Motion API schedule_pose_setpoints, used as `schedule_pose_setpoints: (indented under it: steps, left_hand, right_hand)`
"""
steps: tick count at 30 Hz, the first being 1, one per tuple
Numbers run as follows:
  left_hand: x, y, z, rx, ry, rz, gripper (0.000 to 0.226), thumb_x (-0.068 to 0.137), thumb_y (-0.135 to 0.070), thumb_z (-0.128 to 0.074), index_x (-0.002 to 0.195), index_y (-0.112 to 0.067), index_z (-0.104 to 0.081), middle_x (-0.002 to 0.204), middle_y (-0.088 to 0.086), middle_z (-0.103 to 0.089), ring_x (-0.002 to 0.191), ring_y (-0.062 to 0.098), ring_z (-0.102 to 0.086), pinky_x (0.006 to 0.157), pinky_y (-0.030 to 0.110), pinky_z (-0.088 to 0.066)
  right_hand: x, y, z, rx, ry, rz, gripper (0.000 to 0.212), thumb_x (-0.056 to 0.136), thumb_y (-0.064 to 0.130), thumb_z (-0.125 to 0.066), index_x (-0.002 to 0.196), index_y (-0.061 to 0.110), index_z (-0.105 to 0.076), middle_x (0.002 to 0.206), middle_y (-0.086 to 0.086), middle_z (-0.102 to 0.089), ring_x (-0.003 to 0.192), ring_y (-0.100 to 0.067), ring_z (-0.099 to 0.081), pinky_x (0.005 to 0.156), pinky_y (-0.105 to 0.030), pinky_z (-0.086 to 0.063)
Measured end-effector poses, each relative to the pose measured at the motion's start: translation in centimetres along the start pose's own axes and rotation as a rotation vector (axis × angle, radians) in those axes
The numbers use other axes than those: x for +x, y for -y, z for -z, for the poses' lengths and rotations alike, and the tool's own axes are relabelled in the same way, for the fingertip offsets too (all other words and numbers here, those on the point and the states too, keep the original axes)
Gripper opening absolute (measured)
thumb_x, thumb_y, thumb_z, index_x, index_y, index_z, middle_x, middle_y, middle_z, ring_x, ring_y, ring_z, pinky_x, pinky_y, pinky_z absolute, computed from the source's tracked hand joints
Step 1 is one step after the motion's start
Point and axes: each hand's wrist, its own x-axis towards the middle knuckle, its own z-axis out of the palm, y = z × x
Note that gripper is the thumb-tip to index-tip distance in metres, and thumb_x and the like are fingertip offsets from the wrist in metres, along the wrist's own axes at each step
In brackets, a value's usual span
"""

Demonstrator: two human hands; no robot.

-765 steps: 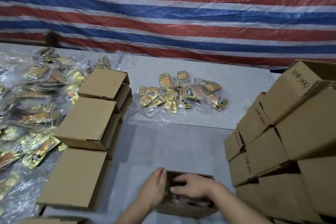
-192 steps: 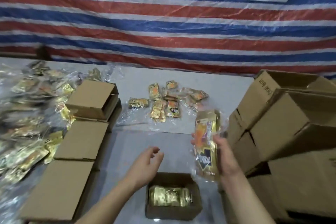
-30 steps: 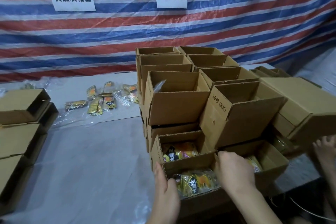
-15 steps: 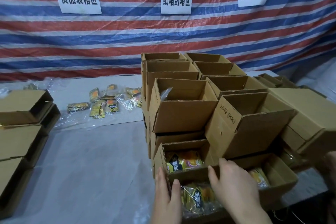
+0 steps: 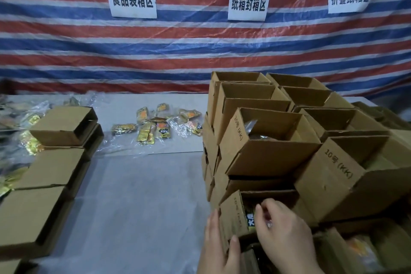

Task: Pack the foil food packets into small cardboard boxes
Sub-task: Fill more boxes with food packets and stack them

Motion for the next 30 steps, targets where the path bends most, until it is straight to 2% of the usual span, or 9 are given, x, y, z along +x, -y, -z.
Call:
schedule_pose_setpoints:
  steps: [3,7,15,18,20,24,26,28,30]
  left_hand:
    - [-0.5,1.4,-0.4,-0.001,0.052,0.0,0.063,0.098,-0.044,-0.045,0.149,-0.037,-0.009,0.155,-0.02,-0.013,0.132,-0.009,-0.016,0.102,0.002,-0.009]
    - [-0.7,2.4,-0.5,-0.023,0.061,0.05,0.059,0.099,-0.039,-0.045,0.149,-0.038,-0.012,0.143,-0.026,-0.018,0.125,-0.012,-0.02,0.1,0.001,-0.011]
    - [3.2,2.3,3.1,-0.078,-0.039,0.053,0.054,0.102,-0.028,-0.042,0.151,-0.028,-0.02,0.151,-0.014,-0.024,0.142,0.005,-0.025,0.118,0.022,-0.019]
    - [5.3,2.5,6.8,-0.13,-0.13,0.038,0.042,0.101,-0.023,-0.045,0.14,-0.033,-0.032,0.142,-0.015,-0.035,0.132,0.002,-0.037,0.109,0.018,-0.028]
    - [6.5,2.7,9.8,-0.147,-0.194,0.022,0.036,0.1,-0.019,-0.048,0.129,-0.038,-0.038,0.134,-0.016,-0.042,0.121,-0.003,-0.046,0.101,0.016,-0.034]
    - [9.2,4.1,16.3,-0.174,-0.27,0.054,0.028,0.098,-0.017,-0.05,0.112,-0.041,-0.046,0.122,-0.016,-0.052,0.105,-0.012,-0.05,0.092,0.017,-0.037]
    - [10.6,5.2,19.5,-0.155,-0.278,0.069,0.025,0.098,-0.018,-0.051,0.108,-0.041,-0.049,0.118,-0.018,-0.055,0.101,-0.015,-0.049,0.091,0.016,-0.037]
    - [12.2,6.5,22.2,-0.139,-0.287,0.072,0.021,0.098,-0.018,-0.05,0.111,-0.035,-0.051,0.117,-0.016,-0.057,0.098,-0.016,-0.049,0.092,0.015,-0.038]
    - [13.8,8.0,24.6,-0.106,-0.281,0.078,0.019,0.099,-0.02,-0.05,0.111,-0.034,-0.052,0.113,-0.019,-0.056,0.094,-0.021,-0.048,0.084,0.007,-0.036]
  right_hand:
    - [0.3,-0.9,-1.4,0.097,-0.086,0.014,0.031,0.097,0.029,-0.055,0.068,0.035,-0.045,0.062,0.01,-0.051,0.056,-0.005,-0.052,0.048,-0.013,-0.03]
    - [0.2,-1.5,-2.4,0.144,-0.143,0.018,0.035,0.095,0.022,-0.06,0.065,0.032,-0.047,0.058,0.011,-0.049,0.052,-0.004,-0.05,0.048,-0.014,-0.031]
    - [1.9,1.7,-2.1,0.183,-0.174,0.123,0.037,0.091,0.023,-0.066,0.064,0.04,-0.046,0.058,0.015,-0.051,0.054,0.0,-0.053,0.048,-0.009,-0.033]
    - [2.9,5.1,-1.8,0.198,-0.314,0.247,0.033,0.079,0.012,-0.073,0.063,0.031,-0.052,0.056,0.012,-0.052,0.049,-0.002,-0.051,0.045,-0.018,-0.043]
    - [3.7,7.2,-2.3,0.195,-0.346,0.306,0.026,0.075,0.007,-0.076,0.061,0.021,-0.059,0.057,0.006,-0.055,0.049,-0.013,-0.055,0.045,-0.029,-0.05]
    - [5.8,12.2,-4.4,0.169,-0.356,0.414,0.026,0.082,0.017,-0.067,0.058,0.018,-0.058,0.054,0.002,-0.051,0.047,-0.017,-0.053,0.046,-0.03,-0.043]
    - [7.0,15.3,-5.9,0.216,-0.346,0.425,0.027,0.081,0.021,-0.067,0.056,0.02,-0.057,0.052,0.004,-0.05,0.046,-0.016,-0.051,0.043,-0.03,-0.042]
    - [8.3,17.8,-7.6,0.32,-0.295,0.422,0.029,0.083,0.032,-0.056,0.057,0.021,-0.052,0.052,0.008,-0.044,0.047,-0.016,-0.048,0.045,-0.031,-0.037]
    - [9.7,19.6,-9.5,0.367,-0.186,0.398,0.025,0.083,0.028,-0.059,0.064,0.022,-0.044,0.051,0.015,-0.035,0.049,-0.015,-0.045,0.048,-0.034,-0.037]
